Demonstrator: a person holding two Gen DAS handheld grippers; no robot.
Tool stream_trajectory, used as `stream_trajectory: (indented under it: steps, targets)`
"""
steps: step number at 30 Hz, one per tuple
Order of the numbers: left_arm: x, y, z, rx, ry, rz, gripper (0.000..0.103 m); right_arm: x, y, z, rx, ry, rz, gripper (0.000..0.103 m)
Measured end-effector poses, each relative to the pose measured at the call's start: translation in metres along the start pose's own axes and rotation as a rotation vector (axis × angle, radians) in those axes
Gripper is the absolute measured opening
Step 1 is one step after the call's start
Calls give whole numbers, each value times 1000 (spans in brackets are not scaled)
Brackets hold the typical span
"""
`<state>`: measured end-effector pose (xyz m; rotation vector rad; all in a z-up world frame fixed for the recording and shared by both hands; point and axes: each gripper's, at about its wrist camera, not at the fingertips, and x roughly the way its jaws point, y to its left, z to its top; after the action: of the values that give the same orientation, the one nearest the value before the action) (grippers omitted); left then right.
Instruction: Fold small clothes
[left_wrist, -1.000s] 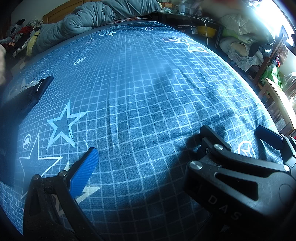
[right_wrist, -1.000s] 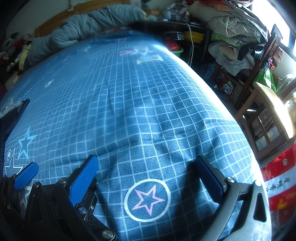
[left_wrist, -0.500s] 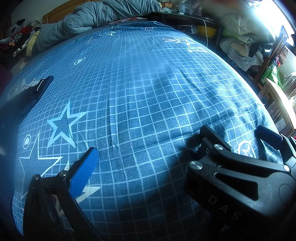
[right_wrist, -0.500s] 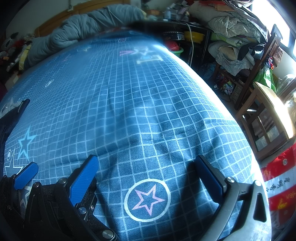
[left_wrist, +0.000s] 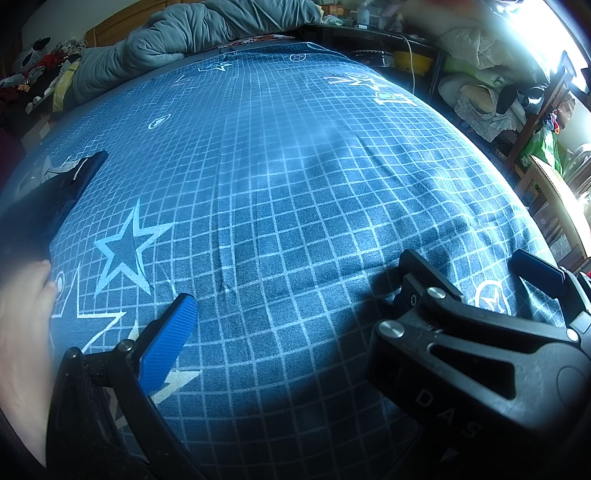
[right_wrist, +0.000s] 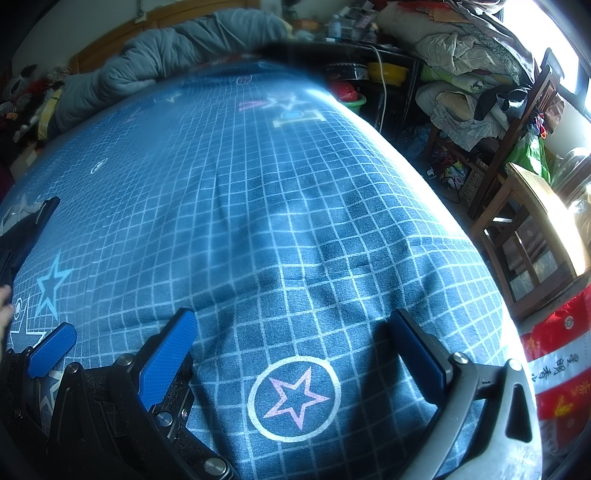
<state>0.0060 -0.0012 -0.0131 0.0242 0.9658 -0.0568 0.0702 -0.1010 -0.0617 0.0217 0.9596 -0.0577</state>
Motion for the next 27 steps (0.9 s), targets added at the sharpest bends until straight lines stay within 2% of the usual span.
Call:
stream_trajectory:
  steps: [27]
  targets:
    - [1, 2, 0, 0, 0, 0, 103, 0, 0, 0, 0, 0, 0, 103]
